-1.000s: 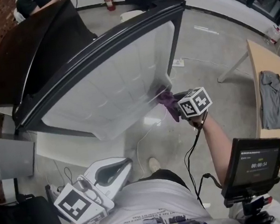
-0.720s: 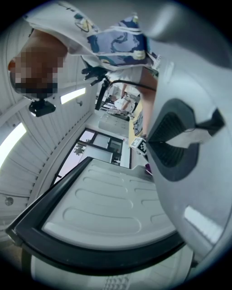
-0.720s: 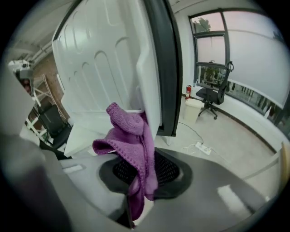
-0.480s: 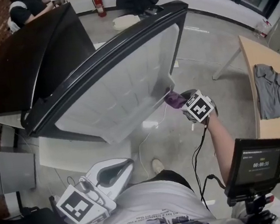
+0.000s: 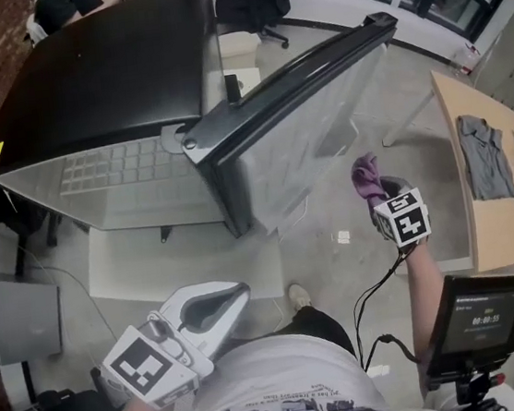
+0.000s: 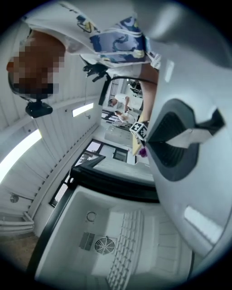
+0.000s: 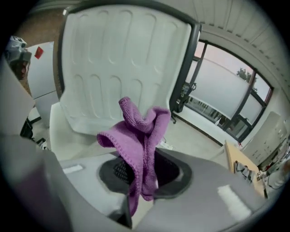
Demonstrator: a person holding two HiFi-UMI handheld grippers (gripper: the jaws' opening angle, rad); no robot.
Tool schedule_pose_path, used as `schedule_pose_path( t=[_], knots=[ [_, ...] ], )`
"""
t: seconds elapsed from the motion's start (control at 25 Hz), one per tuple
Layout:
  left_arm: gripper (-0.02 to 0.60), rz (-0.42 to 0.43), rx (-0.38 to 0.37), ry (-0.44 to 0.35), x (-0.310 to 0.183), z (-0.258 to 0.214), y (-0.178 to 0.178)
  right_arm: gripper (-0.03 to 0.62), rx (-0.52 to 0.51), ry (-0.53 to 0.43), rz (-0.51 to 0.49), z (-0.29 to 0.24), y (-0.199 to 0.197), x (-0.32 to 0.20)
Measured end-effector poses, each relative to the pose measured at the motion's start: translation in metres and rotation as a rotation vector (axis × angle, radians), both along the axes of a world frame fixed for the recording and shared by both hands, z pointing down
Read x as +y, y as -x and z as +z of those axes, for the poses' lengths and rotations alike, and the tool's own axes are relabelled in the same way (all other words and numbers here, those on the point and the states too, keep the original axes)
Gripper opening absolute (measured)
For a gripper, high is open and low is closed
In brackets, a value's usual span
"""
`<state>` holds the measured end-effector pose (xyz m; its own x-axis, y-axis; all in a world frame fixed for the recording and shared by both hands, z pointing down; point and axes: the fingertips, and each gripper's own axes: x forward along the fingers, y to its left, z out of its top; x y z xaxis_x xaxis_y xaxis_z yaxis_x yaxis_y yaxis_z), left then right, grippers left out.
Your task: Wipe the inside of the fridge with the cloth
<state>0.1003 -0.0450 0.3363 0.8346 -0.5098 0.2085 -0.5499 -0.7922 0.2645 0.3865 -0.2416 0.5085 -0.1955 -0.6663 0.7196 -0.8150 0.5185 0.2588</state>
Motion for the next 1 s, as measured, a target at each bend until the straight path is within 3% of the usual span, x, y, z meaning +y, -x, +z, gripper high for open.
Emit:
schedule_pose_path(
  t=[0.24,0.48,0.72,0.88,1.0],
  knots=[
    [0.008,0.000,-0.021,-0.009,0.039,0.006,0.087,0.080,-0.228,-0.217,-0.002,-0.084,0.117,0.102],
    [0.009,-0.038,-0.046,-0.046,0.071,0.001,0.132,0.080,-0.362,-0.335,-0.104,-0.141,0.209,0.185],
    [0.008,-0.105,-0.037,-0.076,0.110,-0.005,0.128,0.080,-0.378,-0.391,-0.236,-0.174,0.250,0.243],
    [0.008,-0.133,-0.051,-0.065,0.143,-0.001,0.104,0.080,-0.452,-0.425,-0.332,-0.175,0.246,0.288],
    [0.008,-0.151,-0.072,-0.055,0.173,0.000,0.087,0.080,-0.495,-0.418,-0.339,-0.171,0.233,0.319]
  ],
)
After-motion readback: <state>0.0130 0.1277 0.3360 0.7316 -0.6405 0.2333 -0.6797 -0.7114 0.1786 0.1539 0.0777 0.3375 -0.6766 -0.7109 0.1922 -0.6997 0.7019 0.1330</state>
